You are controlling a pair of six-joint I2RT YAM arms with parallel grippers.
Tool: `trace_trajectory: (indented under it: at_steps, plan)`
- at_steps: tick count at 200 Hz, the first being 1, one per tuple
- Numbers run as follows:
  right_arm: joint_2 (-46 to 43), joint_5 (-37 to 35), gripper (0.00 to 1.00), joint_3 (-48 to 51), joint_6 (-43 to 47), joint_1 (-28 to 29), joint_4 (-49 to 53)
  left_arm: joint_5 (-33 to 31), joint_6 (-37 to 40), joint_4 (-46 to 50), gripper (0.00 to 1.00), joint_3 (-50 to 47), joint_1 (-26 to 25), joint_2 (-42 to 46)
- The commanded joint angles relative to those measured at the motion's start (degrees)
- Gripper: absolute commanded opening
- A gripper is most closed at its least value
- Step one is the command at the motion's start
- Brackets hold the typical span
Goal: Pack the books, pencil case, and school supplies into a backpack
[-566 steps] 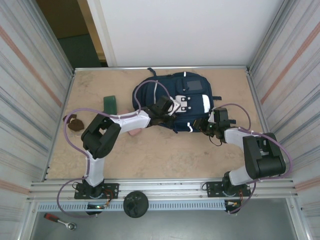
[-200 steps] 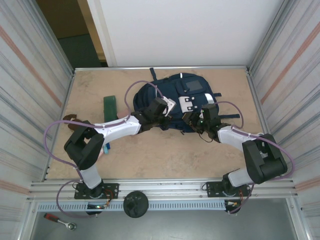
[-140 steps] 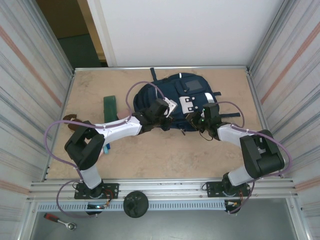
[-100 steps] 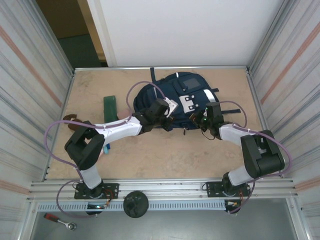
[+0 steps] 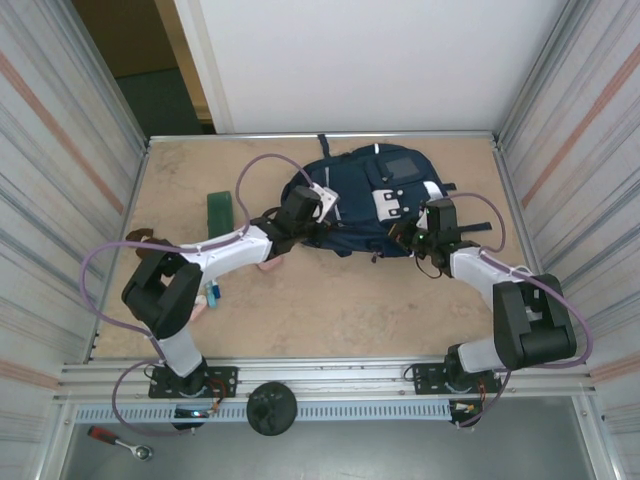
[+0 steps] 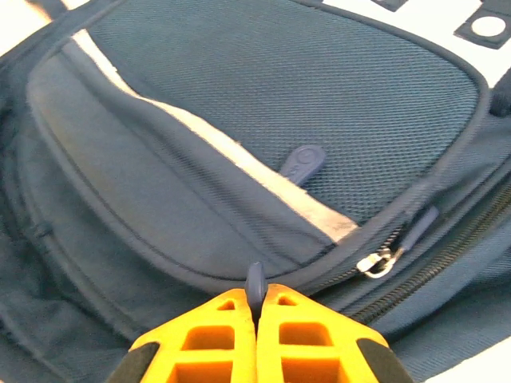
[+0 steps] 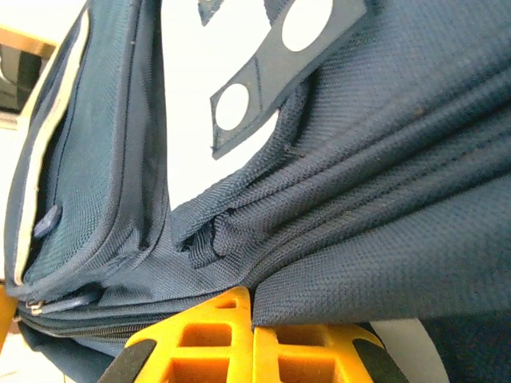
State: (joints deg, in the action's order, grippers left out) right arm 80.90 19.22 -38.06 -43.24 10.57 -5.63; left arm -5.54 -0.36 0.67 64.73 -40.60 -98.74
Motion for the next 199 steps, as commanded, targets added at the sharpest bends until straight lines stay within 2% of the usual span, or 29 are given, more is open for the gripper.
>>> trace_trajectory:
  at_steps: [1,31,74,102,118,136,173,199]
  plan:
    - [2.19,0.04,0.0,-4.43,6.64,-1.78,5.84,-3.89,1.5,0.44,0.0,-0.91,1.94,4.57]
    - [5.91,5.18,0.0,-8.44,7.58,-1.6,6.22,-1.05,1.37,0.63,0.0,0.05,-0.08,5.31]
    - [10.48,7.41,0.0,-17.74,9.38,-1.43,11.76,-0.11,1.77,1.78,0.0,3.28,-5.63,5.25]
    - [9.24,3.24,0.13,-20.59,11.1,-2.65,17.19,1.04,0.59,1.4,0.0,6.05,-6.78,2.93]
    - [5.61,0.96,0.25,-18.27,10.89,-4.09,18.11,1.47,0.45,1.54,0.0,7.48,-6.94,1.77]
    - [2.22,1.97,0.36,-14.61,9.13,-3.99,16.77,2.61,0.28,0.63,0.0,8.2,-7.13,0.79]
    - [0.65,4.77,0.46,-10.48,4.62,-0.71,12.22,4.48,-0.25,-0.22,0.0,9.79,-7.89,-1.33]
    - [2.13,1.77,0.48,-10.8,4.09,1.85,12.03,4.49,-0.17,0.12,0.0,10.42,-8.57,-1.97]
